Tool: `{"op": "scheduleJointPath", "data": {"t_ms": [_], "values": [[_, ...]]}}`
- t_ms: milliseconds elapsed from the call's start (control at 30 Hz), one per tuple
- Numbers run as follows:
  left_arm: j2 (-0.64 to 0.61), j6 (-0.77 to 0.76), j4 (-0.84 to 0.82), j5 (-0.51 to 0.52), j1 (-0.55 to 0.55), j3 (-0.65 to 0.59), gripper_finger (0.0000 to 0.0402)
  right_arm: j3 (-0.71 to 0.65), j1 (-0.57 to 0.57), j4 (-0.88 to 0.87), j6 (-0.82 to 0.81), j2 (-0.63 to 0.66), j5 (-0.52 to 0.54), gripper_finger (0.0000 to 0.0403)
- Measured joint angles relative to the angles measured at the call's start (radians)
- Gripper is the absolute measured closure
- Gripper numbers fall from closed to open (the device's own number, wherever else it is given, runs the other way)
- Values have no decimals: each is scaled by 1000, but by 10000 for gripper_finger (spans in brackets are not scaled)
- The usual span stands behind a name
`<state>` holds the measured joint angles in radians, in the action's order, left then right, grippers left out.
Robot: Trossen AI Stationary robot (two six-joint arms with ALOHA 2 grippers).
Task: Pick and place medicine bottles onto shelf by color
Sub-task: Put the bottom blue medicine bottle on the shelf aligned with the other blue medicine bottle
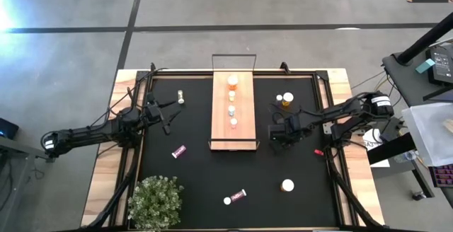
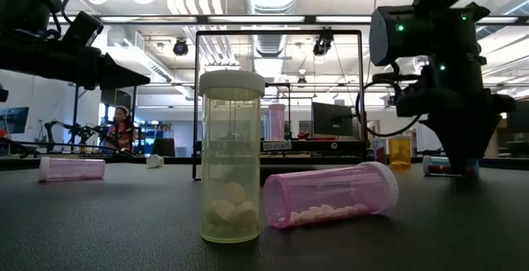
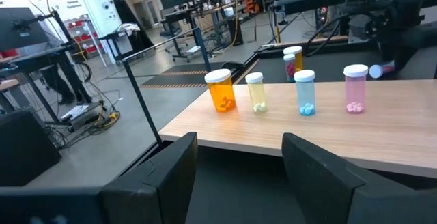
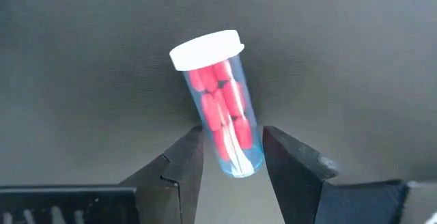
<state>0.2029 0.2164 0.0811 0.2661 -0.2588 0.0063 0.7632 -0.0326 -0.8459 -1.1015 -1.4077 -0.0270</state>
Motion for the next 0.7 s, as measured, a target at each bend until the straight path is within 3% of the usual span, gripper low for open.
{"op": "scheduleJointPath", "data": {"t_ms": [267, 533, 700], "values": [[-1, 0, 0, 0, 0, 0, 203, -58, 0, 109, 40, 3, 4, 266], [0, 0, 0, 0, 0, 0, 203, -72, 0, 134, -5, 15, 4, 289], [-1, 0, 0, 0, 0, 0, 203, -69, -2, 156, -92, 29, 59, 304]]}}
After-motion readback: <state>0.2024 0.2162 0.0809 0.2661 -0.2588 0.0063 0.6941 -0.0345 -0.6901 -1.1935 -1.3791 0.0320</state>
